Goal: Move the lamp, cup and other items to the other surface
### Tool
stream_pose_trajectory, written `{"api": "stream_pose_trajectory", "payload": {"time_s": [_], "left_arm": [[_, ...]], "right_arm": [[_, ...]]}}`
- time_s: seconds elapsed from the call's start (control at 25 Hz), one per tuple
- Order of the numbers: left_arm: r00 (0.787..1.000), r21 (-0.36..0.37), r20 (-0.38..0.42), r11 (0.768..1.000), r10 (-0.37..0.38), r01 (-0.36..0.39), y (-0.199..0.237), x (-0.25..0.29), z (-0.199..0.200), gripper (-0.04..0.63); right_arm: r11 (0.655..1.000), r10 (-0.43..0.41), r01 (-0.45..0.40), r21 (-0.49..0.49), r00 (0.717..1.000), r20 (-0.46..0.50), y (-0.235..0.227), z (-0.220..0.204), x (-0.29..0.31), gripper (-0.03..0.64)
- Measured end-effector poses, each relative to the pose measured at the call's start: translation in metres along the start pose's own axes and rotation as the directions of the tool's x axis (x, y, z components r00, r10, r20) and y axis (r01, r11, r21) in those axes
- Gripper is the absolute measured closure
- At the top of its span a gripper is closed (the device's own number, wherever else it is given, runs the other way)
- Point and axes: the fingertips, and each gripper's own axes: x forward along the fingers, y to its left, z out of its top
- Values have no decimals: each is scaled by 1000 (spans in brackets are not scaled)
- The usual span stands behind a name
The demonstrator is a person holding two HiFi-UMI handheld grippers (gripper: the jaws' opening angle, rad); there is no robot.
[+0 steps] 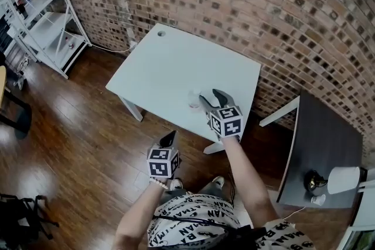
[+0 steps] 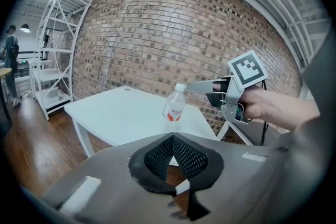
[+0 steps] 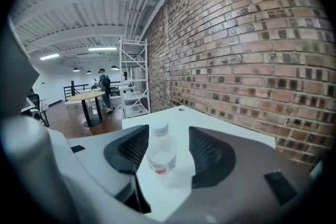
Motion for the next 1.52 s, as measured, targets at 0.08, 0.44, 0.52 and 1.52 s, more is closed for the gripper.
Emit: {"api": "stream_pose_trajectory", "payload": {"time_s": [0.08,0.44,0.52,1.52], "left_arm": [[999,14,1,999,-35,35,-9,4,3,594],[955,109,-75,949,-288,294,-103,33,1,594],[930,130,-105,923,-352,363,-134,38,-6,594],[610,285,-335,540,-718,792,-490,32,-104,594]], "right_arm": [[998,-36,36,44,999,3,-10,-9,-21,362],[907,-322,330,263,944,-74,-69,-98,-160,362],[872,-382,393,294,919,-96,-77,-119,-196,362],[379,-819,776,505,535,-208,-170,-284,-556,364]]}}
